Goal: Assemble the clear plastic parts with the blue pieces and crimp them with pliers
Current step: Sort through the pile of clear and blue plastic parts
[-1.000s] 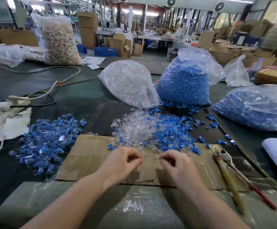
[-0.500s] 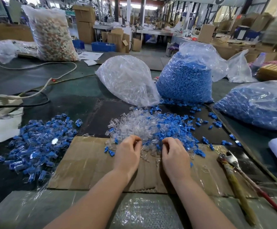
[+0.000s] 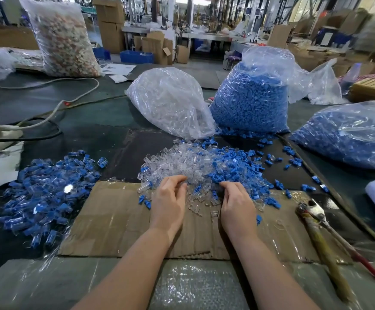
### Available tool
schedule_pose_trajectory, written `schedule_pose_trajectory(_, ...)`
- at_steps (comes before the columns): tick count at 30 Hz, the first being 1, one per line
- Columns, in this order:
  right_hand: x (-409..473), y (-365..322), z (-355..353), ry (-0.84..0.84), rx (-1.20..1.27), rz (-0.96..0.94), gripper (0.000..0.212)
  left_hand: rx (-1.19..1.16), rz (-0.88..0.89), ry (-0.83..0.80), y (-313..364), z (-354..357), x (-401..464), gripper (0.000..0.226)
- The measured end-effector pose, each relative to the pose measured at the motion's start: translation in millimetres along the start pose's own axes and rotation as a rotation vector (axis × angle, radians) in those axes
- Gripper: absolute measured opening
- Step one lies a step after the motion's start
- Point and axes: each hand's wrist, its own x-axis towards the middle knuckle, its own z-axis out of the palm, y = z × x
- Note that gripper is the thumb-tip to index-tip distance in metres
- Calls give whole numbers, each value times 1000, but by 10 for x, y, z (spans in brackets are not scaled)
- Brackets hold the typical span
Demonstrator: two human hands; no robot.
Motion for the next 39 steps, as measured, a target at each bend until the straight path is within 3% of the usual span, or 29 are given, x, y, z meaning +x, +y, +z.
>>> schedule_pose_trajectory(6,-22,4,-2,-3,-14,-9,32,69,33,8,-24,-17,-31,14)
schedule_pose_trajectory(17,-47,2,10,45,-53,-33,32,90,56,-10,-36,-12,-67,11)
schedule_pose_trajectory(23,-79,-38,-7,74,-38,-40,21,113,49,-78,-63,-27,-69,21)
schedule_pose_trajectory(32,-96,-29,-21,92,-157,63,23,137,96,-110,-65,-23,-88,18)
schedule_pose_trajectory(39,-120,-30,-14,63,-214,-19,20,133,119,-133,-39,-49,-109,21)
